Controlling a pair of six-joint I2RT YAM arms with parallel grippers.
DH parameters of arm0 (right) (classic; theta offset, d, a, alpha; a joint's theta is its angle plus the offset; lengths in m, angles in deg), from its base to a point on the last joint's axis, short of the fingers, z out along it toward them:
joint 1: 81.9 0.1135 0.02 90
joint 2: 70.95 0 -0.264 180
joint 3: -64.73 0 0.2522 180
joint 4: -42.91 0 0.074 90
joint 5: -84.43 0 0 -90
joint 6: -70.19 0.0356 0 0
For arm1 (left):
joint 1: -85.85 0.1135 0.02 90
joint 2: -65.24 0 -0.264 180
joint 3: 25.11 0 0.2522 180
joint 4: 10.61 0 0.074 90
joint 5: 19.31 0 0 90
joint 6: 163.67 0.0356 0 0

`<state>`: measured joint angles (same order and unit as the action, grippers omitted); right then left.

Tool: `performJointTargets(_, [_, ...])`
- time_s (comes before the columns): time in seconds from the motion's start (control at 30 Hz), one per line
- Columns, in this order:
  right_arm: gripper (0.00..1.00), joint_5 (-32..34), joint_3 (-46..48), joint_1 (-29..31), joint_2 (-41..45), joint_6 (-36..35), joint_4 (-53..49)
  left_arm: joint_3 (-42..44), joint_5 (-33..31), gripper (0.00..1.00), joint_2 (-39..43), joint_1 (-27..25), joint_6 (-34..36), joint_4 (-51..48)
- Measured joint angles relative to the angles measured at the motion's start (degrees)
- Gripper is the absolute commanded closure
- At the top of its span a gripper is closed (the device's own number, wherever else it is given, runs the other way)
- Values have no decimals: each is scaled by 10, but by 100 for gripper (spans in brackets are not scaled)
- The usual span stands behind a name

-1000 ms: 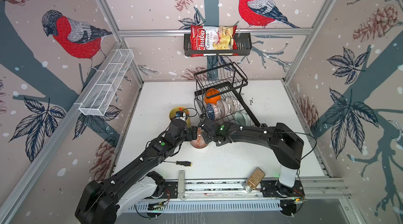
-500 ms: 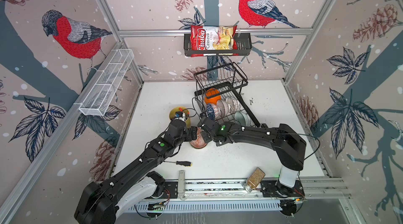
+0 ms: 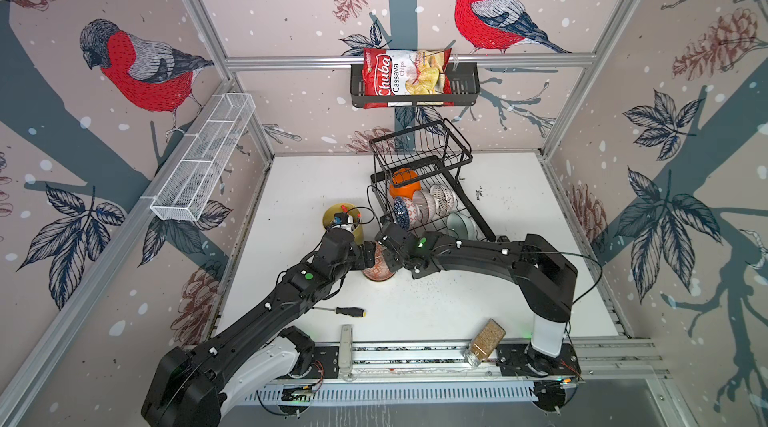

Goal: Load the bowls into the dish rack
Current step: 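Lower the right gripper onto the orange-patterned bowl rim and close it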

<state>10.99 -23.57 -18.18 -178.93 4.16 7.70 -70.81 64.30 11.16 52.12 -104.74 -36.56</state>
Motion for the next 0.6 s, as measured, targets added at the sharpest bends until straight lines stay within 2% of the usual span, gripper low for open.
performJointTargets(0.27, [75,0,-1,0,-5,0,0,0,0,11,0,0,0,0])
performJointTargets(0.6, [73,7,-4,0,-1,0,0,-1,2,11,-1,0,0,0])
